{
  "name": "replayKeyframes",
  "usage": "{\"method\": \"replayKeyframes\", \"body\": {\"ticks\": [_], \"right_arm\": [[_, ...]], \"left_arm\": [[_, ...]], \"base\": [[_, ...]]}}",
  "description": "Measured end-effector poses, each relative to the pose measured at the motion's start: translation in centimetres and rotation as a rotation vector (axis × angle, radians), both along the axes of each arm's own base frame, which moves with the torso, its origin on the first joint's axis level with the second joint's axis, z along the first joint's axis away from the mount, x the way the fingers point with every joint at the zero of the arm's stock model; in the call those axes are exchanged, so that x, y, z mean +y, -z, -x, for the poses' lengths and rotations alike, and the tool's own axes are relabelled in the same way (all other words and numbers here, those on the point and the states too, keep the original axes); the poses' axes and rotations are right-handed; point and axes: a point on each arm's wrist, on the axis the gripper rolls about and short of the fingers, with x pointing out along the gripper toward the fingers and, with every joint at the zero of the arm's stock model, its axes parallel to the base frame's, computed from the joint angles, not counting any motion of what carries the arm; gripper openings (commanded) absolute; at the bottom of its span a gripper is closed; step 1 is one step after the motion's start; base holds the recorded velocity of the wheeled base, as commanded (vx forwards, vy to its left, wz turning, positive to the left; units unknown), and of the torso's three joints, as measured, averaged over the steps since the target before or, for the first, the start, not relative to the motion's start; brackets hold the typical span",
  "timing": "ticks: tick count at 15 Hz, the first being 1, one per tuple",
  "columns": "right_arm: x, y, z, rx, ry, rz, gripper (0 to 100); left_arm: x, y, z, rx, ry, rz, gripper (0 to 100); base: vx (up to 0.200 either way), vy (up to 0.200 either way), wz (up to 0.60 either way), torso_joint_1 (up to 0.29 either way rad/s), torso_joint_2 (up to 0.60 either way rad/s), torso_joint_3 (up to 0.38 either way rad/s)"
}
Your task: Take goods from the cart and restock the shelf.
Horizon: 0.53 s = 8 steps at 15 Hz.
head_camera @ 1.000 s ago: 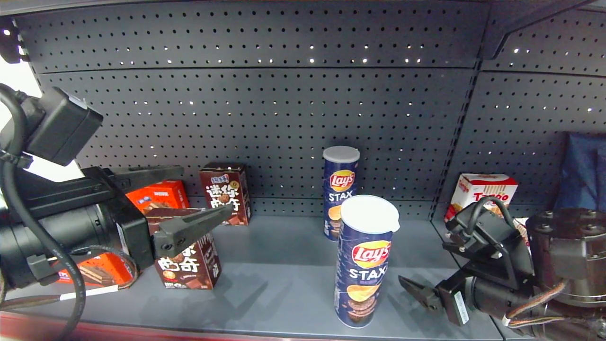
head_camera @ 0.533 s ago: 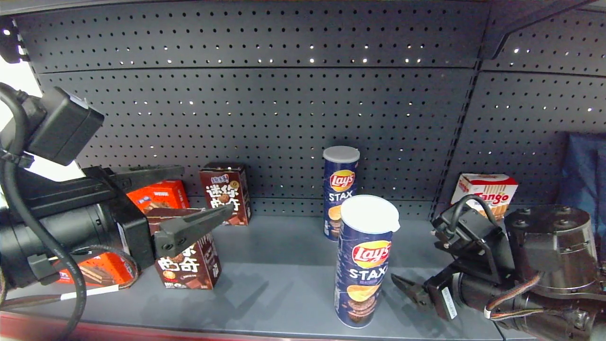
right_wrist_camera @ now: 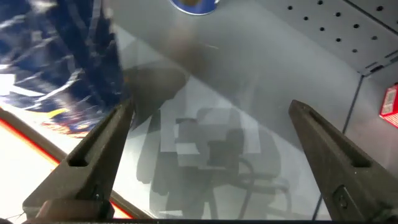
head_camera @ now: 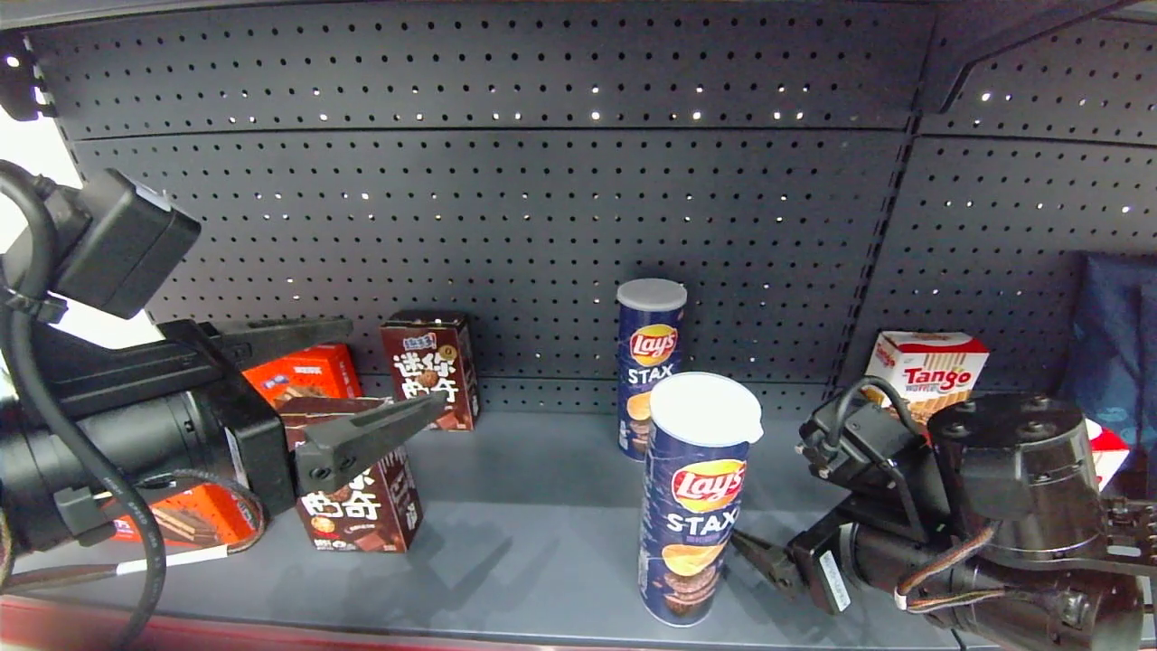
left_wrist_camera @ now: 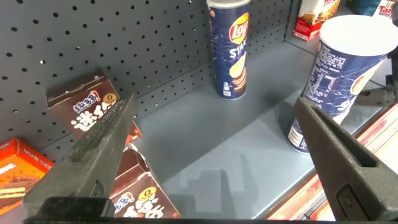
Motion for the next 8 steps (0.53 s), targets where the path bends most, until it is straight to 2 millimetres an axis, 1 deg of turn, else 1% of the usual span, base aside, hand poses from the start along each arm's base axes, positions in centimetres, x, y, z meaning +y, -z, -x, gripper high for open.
{"method": "replayKeyframes", "body": {"ticks": [8], "right_arm": [[0.52,0.19,-0.05,0.005,-0.014,0.006,100]], "left_arm": [[0.02,0.04,-0.02,0.001,-0.002,0.000,100]], "base": [[0.000,0.000,0.00,0.000,0.00,0.000]]}}
